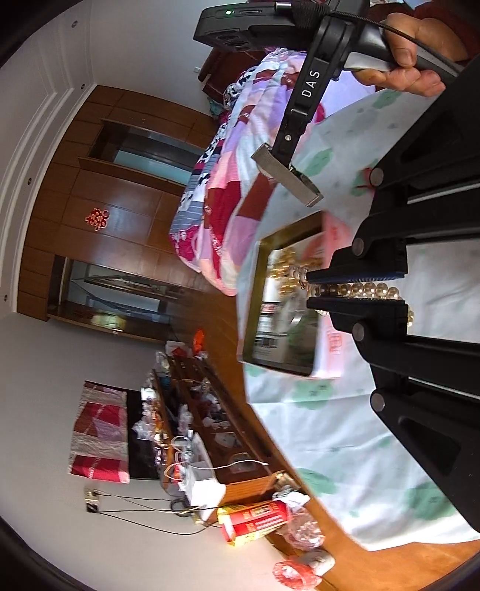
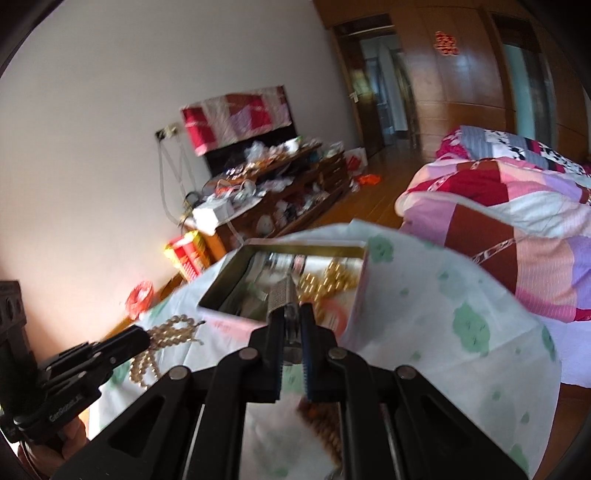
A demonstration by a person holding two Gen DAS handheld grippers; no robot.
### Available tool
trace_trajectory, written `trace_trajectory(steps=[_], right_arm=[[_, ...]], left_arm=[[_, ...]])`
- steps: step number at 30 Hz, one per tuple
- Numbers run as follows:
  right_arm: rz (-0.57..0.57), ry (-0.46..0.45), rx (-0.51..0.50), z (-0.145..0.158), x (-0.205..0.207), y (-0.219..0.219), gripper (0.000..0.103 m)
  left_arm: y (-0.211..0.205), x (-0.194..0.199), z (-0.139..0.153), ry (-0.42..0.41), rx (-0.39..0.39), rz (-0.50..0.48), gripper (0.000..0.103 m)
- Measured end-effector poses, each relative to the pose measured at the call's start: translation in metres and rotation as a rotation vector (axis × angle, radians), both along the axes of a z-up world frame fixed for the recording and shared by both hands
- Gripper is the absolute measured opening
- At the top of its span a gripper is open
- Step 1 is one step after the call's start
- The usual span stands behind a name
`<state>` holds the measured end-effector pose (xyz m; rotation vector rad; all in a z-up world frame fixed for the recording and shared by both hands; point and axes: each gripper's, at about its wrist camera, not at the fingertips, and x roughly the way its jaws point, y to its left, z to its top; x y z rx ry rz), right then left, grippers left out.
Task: Organize jewelry
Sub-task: 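Lower the pearls and watch into the tin and open both tools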
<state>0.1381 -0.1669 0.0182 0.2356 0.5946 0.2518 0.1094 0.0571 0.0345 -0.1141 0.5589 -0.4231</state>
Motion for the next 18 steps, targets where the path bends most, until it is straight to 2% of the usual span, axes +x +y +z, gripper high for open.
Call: trace_trajectory(steps=[4,8,12,15,16,18], right_arm=[[-0.047,0.006,0.037,0.000,0.029,-0.007,0.011],[-0.109,0.045,-0.023,-0.016,0.059,0.001,0.011],[-0.130,0.090,-0.090,-0.039,0.082,0.013,0.011],[-0.115,0.125,-0.132,-0.055,0.095,0.025,0.012],[-0.104,0.131,-0.128,-0.059,0.096,0.027,0.012],[-0.081,0.128,-0.113,-0.063,0.096,0.030,0.021]], left_arm=[[-0.014,0.037,0.001,-0.021,0.017,0.009,0.005],[-0.026,0.068,-0.015,-0.022,0.036,0.019,0.006],[-0.033,0.099,-0.046,0.029,0.079,0.058,0.006],[-0.027,0.106,-0.061,0.088,0.093,0.092,0.006],[-0.025,0.106,-0.063,0.094,0.096,0.103,0.006],[-0.022,0.103,-0.064,0.086,0.125,0.129,0.006]])
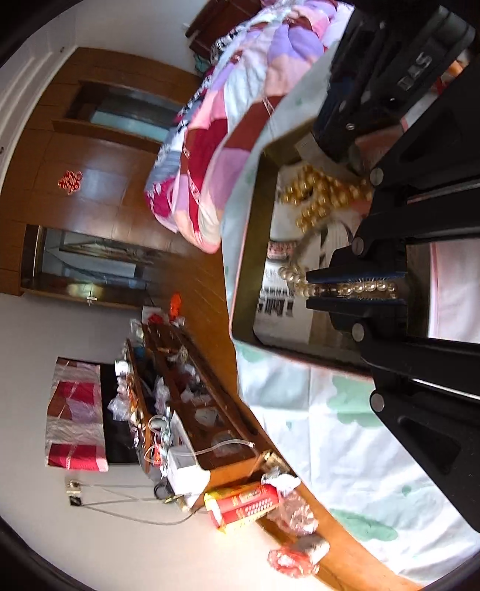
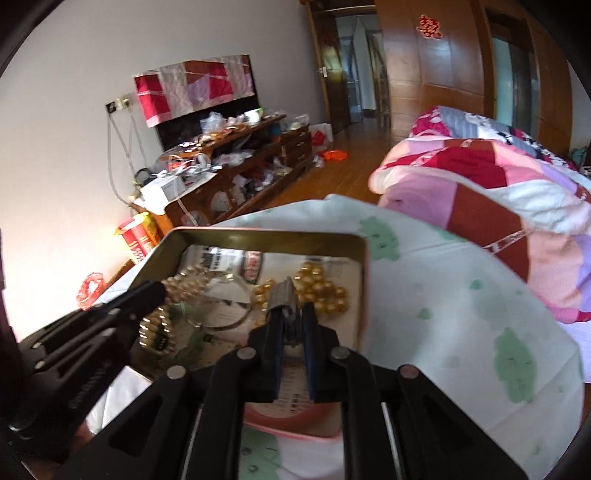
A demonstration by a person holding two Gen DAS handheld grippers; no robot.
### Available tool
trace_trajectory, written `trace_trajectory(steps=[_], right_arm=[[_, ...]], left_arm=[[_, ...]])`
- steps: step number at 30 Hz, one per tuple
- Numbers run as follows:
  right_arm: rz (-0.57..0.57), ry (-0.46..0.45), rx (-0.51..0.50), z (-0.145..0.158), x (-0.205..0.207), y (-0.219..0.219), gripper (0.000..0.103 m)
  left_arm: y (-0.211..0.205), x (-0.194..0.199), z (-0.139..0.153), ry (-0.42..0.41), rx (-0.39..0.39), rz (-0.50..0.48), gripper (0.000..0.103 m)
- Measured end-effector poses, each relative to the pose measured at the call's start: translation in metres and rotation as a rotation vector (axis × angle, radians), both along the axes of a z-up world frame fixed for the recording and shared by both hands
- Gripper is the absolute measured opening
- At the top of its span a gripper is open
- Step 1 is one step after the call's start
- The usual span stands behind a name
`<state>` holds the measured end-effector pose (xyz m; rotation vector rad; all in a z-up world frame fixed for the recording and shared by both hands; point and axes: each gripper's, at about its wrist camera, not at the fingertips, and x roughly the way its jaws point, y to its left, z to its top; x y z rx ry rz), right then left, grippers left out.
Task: Organize jewelry
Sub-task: 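Lower the pearls and watch into the tin and open both tools, then withdraw both tools from the tin over the wooden bead strand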
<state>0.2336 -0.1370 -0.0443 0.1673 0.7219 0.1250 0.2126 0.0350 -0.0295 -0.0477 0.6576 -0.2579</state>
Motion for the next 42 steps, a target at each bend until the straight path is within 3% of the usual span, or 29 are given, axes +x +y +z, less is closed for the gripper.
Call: trace_trajectory(steps=[2,4,10,16,20,25,28,30,31,34,42], right_arm=[[0.021,0.005,0.021,-0.001,-0.002,0.000,0.052],[0.034,-0.023,0.043,0.002,-0.008,-0.004,0.059],[0.048,-0.048,0.102,0.014,-0.015,-0.010,0.059],[-0.112,-0.105,0.162,0.032,-0.033,-0.046,0.059],[-0.178,-0.098,0.224,0.035,-0.045,-0.068,0.059],[-0.213,-0.082,0.222,0.027,-0.065,-0.076,0.059],[-0.223,-0.079,0.220,0.026,-0.071,-0.080,0.059],[-0.237,-0.084,0.191,0.025,-0.078,-0.079,0.059],[-0.242,-0.088,0.183,0.025,-0.081,-0.079,0.059],[-0.243,-0.092,0.161,0.023,-0.092,-0.077,0.059],[-0.261,-0.101,0.125,0.017,-0.117,-0.080,0.059]], left_arm=[[0.000,-0.001,0.002,-0.010,0.016,0.012,0.006],[0.000,-0.004,0.004,-0.016,0.012,0.005,0.006],[-0.002,-0.003,0.008,-0.055,0.057,0.031,0.006],[-0.005,-0.001,0.006,-0.054,0.069,0.030,0.007],[-0.004,-0.011,0.007,-0.060,0.037,0.009,0.007],[0.000,-0.032,0.008,-0.048,0.003,0.012,0.008],[-0.001,-0.045,0.005,-0.034,-0.008,0.018,0.026],[-0.002,-0.059,0.007,-0.051,-0.015,0.025,0.061],[-0.002,-0.064,0.008,-0.062,-0.017,0.028,0.066],[-0.003,-0.078,0.011,-0.090,-0.027,0.030,0.068],[-0.006,-0.095,0.008,-0.046,-0.036,0.022,0.068]])
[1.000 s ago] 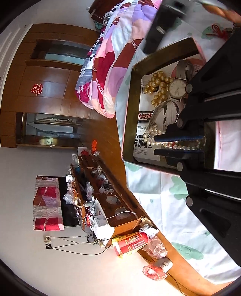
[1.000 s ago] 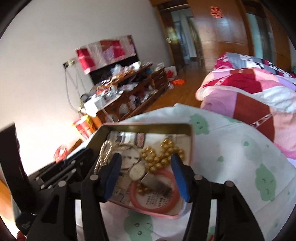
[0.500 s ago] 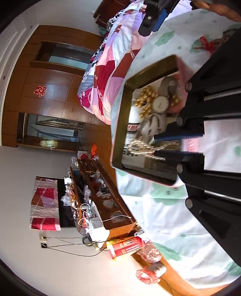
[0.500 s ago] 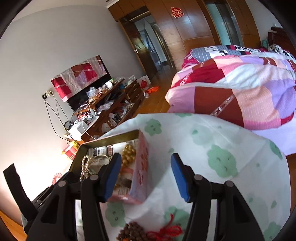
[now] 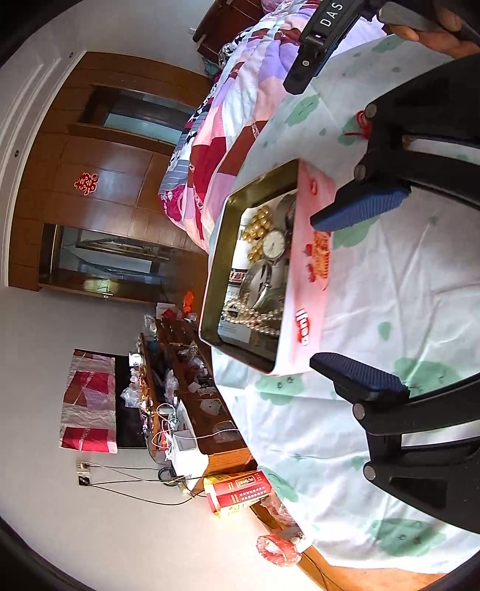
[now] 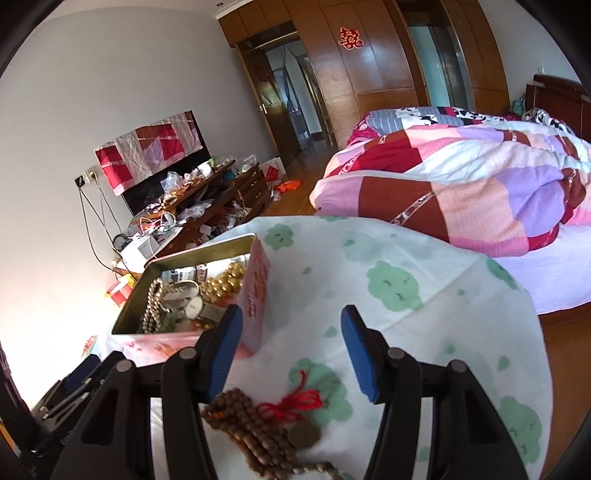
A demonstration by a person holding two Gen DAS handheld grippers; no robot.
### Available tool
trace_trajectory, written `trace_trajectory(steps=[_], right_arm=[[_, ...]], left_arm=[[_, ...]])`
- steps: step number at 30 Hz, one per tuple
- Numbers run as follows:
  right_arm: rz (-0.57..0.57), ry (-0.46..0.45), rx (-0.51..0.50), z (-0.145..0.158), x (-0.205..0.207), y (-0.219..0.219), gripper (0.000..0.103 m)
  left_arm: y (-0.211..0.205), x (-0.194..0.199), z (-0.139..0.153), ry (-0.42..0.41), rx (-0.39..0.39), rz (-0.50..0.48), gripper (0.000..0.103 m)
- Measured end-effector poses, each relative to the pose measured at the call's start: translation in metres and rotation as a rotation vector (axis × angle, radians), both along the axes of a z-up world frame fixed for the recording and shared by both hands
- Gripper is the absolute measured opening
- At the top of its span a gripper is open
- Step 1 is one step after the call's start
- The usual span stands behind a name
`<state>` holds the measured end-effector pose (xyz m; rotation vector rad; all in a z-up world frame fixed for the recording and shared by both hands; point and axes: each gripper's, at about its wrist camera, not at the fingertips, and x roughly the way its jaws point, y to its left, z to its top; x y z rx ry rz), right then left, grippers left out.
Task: Organize jewelry
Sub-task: 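Withdraw both tools from the tin over the wooden bead strand, then grasp the grey bead bracelet with the right tool while the left tool grasps the brown wooden beads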
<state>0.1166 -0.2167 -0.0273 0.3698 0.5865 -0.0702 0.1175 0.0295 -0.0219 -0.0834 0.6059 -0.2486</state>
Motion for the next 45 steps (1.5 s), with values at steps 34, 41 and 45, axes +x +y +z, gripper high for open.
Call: trace_trajectory(steps=[34,41,45], right_arm=[[-0.013,0.048,-0.015,-0.008,-0.086,-0.033,0.059],[0.041,0.108,-0.038,-0.020,-0.090,-0.027,0.059],[0.089,0.163,-0.061,-0.031,-0.085,-0.014,0.058]], left_arm=[[-0.019,-0.079,-0.010,0.095,0.096,-0.072,0.068],[-0.031,-0.087,-0.017,0.132,0.114,-0.124,0.068],[-0.034,-0.088,-0.022,0.161,0.105,-0.148,0.068]])
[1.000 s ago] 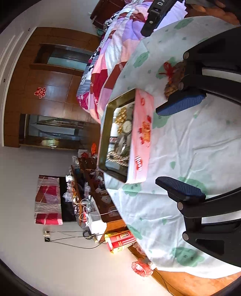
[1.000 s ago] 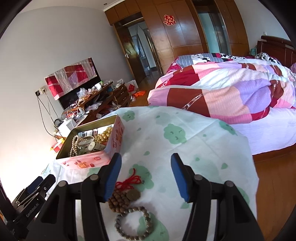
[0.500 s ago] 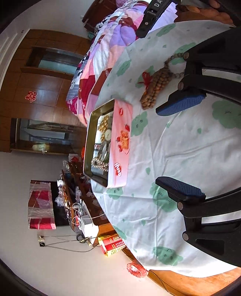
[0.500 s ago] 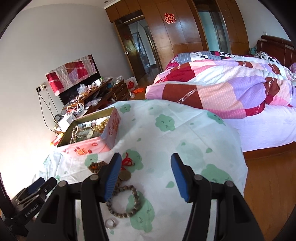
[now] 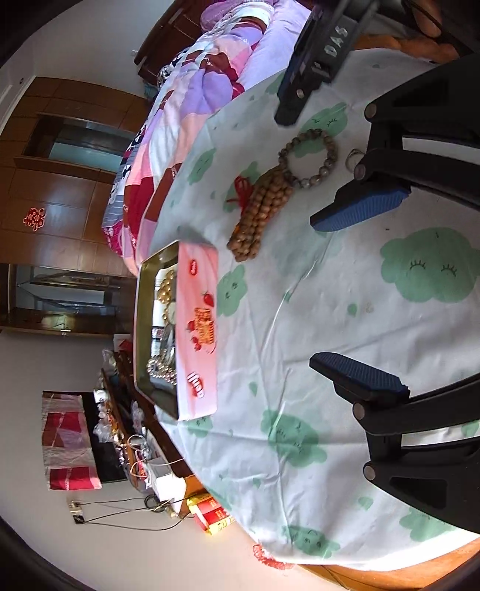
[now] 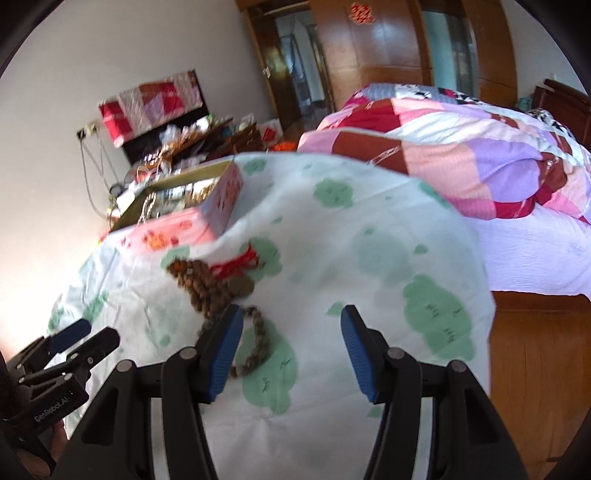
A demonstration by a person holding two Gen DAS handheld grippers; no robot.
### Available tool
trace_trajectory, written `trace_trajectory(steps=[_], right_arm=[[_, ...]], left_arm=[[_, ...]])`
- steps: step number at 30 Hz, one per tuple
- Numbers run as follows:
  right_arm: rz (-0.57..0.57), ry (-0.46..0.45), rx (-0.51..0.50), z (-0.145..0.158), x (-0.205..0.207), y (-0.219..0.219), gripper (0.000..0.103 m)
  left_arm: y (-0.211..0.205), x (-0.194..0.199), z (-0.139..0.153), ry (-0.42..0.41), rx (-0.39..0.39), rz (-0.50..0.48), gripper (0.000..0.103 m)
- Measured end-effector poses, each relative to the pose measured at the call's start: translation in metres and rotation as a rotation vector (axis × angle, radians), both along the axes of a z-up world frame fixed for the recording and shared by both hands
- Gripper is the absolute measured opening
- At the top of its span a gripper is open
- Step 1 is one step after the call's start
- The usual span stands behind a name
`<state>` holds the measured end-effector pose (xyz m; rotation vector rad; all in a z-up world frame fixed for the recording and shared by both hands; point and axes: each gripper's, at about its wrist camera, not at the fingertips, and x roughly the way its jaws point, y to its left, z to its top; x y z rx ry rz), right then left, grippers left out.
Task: Organize jewelry
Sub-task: 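Grasp the grey bead bracelet with the right tool while the left tool grasps the brown wooden beads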
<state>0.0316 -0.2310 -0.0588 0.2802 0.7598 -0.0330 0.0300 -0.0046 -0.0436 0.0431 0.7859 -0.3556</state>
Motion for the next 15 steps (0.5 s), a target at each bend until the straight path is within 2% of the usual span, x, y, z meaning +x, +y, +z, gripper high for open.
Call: trace_trajectory(steps=[2,7,10,11,15], right_arm=[[0.036,0.028,-0.012,-0.004,0.006,0.009,0.050],[0.115,0.138,-0.138,-0.019,0.021,0.035,0.042],[0.135,0.143,-0.198,-0.019,0.019,0.041,0.016],[0.145,0.145,-0.210,-0.019,0.017,0.041,0.014],[0.153,0.133,-0.107,-0.015,0.014,0.028,0.013]], left_arm=[[0.001,0.001,-0.001,0.011,-0.008,0.002,0.068],[0.008,0.003,0.003,0.021,-0.048,0.014,0.068],[0.008,0.005,0.007,0.011,-0.051,0.012,0.068],[0.007,0.006,0.007,0.010,-0.051,0.010,0.068],[0.004,0.012,0.009,0.025,-0.066,-0.008,0.068]])
